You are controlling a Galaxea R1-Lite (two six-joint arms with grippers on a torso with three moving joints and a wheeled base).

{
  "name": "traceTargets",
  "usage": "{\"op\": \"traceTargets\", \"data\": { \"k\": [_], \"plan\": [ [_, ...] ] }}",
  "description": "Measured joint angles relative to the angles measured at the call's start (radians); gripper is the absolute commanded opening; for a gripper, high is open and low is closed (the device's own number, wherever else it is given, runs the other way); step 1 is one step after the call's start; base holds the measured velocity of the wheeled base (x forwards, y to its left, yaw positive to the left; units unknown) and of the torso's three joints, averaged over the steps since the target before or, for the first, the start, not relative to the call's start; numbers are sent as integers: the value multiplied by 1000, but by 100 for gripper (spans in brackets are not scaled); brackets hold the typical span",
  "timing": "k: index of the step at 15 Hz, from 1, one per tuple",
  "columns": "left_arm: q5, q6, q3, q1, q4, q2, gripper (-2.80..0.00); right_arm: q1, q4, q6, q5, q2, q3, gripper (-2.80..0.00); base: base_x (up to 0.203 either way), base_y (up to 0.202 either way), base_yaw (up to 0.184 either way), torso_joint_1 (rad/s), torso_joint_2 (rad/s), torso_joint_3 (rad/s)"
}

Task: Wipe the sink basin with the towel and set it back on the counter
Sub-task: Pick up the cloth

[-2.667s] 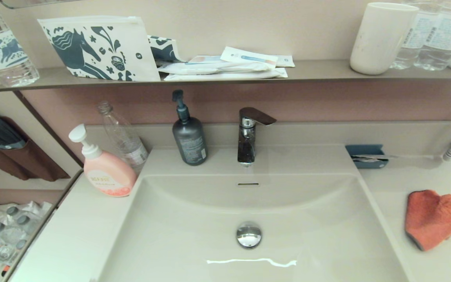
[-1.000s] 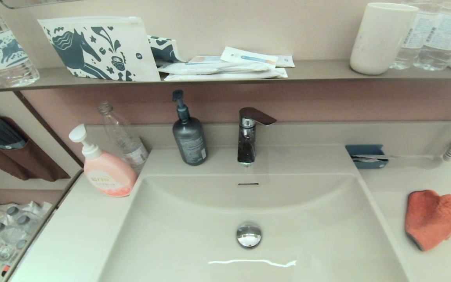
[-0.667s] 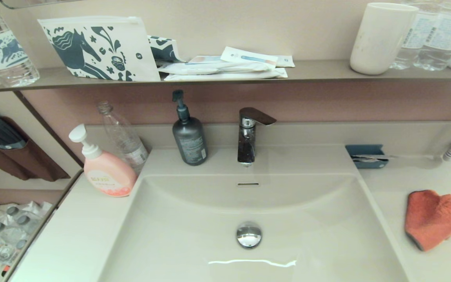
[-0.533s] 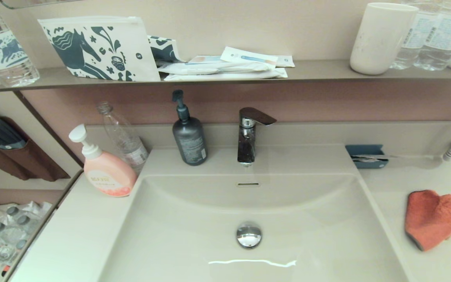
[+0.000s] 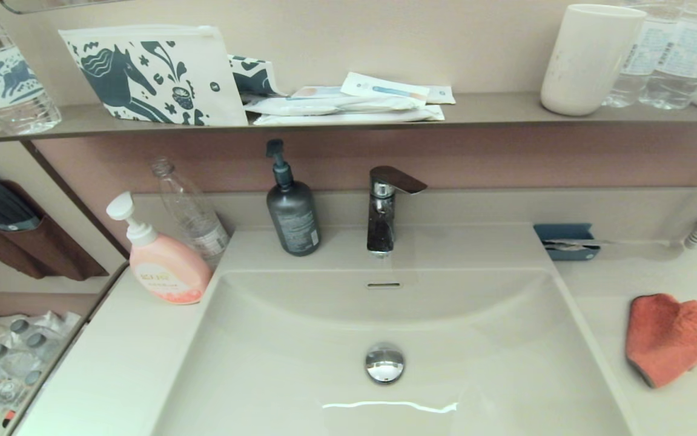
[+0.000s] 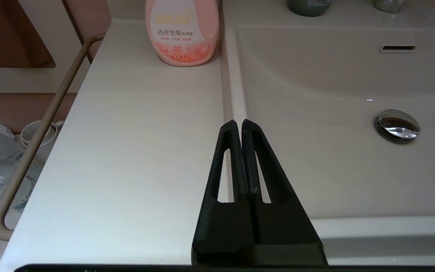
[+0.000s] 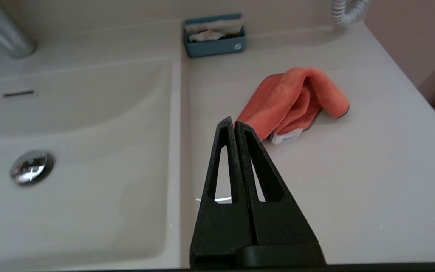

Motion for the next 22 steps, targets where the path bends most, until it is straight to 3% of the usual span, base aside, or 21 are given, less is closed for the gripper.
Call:
{"op": "traceTargets", "data": {
  "k": [5,8,12,16,17,22],
  "plan": [
    [0,-1,0,0,0,0,-280,-4,-4,-9,-96,336,-160,-280,0,0,0,0,0,0],
    [0,0,0,0,0,0,-280,-13,-6,-100,-120,480,-233,-280,0,0,0,0,0,0],
    [0,0,0,0,0,0,-280,-178,-2,-131,-148,698,-272,-280,0,0,0,0,0,0],
    [0,-1,0,0,0,0,-280,-298,-2,-192,-39,903,-293,-280,0,0,0,0,0,0],
    [0,-1,0,0,0,0,-280,-306,-3,-221,-22,940,-299,0,0,0,0,0,0,0],
    [0,0,0,0,0,0,-280,-315,35,-295,-18,1056,-393,0,0,0,0,0,0,0]
  ]
}}
